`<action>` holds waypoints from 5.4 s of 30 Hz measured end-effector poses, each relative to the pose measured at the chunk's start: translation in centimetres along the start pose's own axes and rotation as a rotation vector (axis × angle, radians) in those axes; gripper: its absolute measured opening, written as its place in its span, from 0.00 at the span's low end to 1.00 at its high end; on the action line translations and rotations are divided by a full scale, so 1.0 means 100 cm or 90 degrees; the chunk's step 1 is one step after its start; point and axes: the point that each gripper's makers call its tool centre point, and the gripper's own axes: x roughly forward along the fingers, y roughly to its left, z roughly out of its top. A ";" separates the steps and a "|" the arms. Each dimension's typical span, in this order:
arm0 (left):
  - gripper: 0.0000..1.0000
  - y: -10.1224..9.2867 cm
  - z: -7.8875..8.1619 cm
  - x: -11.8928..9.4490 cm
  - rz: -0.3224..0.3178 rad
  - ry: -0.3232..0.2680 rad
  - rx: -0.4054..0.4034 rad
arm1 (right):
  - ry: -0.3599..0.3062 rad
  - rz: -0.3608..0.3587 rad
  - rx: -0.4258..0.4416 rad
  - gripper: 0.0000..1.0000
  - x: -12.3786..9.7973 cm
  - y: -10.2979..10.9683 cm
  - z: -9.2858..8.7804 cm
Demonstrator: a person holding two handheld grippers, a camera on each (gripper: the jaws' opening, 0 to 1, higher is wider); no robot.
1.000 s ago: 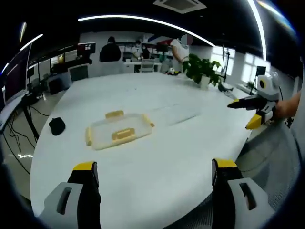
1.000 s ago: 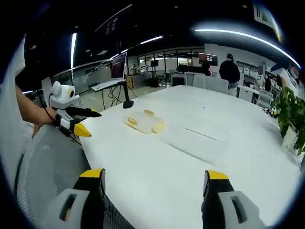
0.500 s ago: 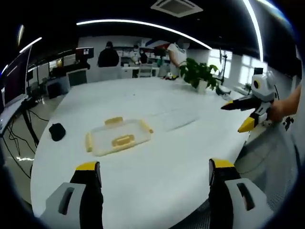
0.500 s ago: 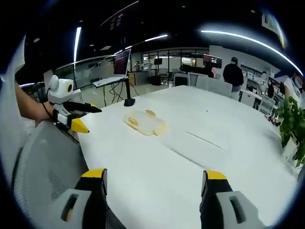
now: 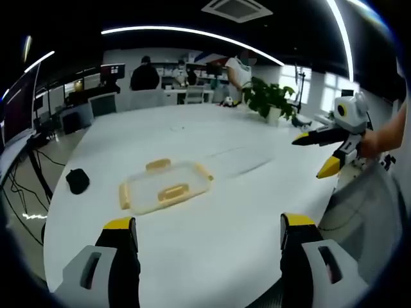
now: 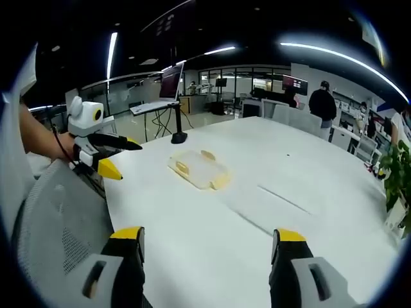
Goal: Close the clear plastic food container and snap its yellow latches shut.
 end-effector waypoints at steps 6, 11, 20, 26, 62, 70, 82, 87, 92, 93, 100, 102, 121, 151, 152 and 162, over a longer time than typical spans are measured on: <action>0.89 0.004 0.000 0.004 -0.001 0.003 0.004 | 0.005 0.006 -0.022 0.79 0.004 -0.003 0.002; 0.88 0.007 -0.002 0.006 -0.002 0.011 0.005 | 0.014 0.012 -0.022 0.79 0.008 -0.005 0.002; 0.86 0.017 -0.006 0.008 -0.001 0.025 0.004 | 0.017 0.034 -0.032 0.75 0.019 -0.002 0.008; 0.86 0.021 -0.005 0.008 -0.003 0.028 0.008 | 0.024 0.052 -0.038 0.71 0.025 0.001 0.008; 0.83 0.053 -0.012 0.019 -0.024 0.072 0.029 | 0.037 0.085 -0.080 0.70 0.054 -0.015 0.021; 0.82 0.056 -0.010 0.021 -0.026 0.078 0.035 | 0.035 0.091 -0.084 0.70 0.064 -0.015 0.025; 0.80 0.071 -0.010 0.025 -0.027 0.089 0.040 | 0.045 0.104 -0.100 0.65 0.075 -0.015 0.027; 0.80 0.074 -0.008 0.027 -0.033 0.092 0.055 | 0.053 0.110 -0.110 0.64 0.077 -0.015 0.027; 0.79 0.078 -0.009 0.029 -0.039 0.100 0.068 | 0.052 0.116 -0.112 0.65 0.080 -0.017 0.030; 0.79 0.080 -0.009 0.029 -0.041 0.102 0.071 | 0.052 0.117 -0.112 0.64 0.080 -0.017 0.031; 0.78 0.088 -0.008 0.033 -0.048 0.113 0.083 | 0.064 0.122 -0.116 0.62 0.084 -0.019 0.029; 0.77 0.090 -0.008 0.034 -0.050 0.113 0.084 | 0.065 0.125 -0.122 0.62 0.085 -0.019 0.029; 0.76 0.099 -0.007 0.042 -0.074 0.134 0.121 | 0.076 0.141 -0.144 0.58 0.104 -0.021 0.036; 0.71 0.120 -0.009 0.052 -0.119 0.182 0.203 | 0.118 0.196 -0.237 0.55 0.135 -0.022 0.042; 0.71 0.121 -0.009 0.052 -0.121 0.187 0.207 | 0.120 0.198 -0.238 0.55 0.136 -0.022 0.042; 0.70 0.130 -0.013 0.052 -0.143 0.211 0.239 | 0.130 0.211 -0.251 0.52 0.146 -0.023 0.045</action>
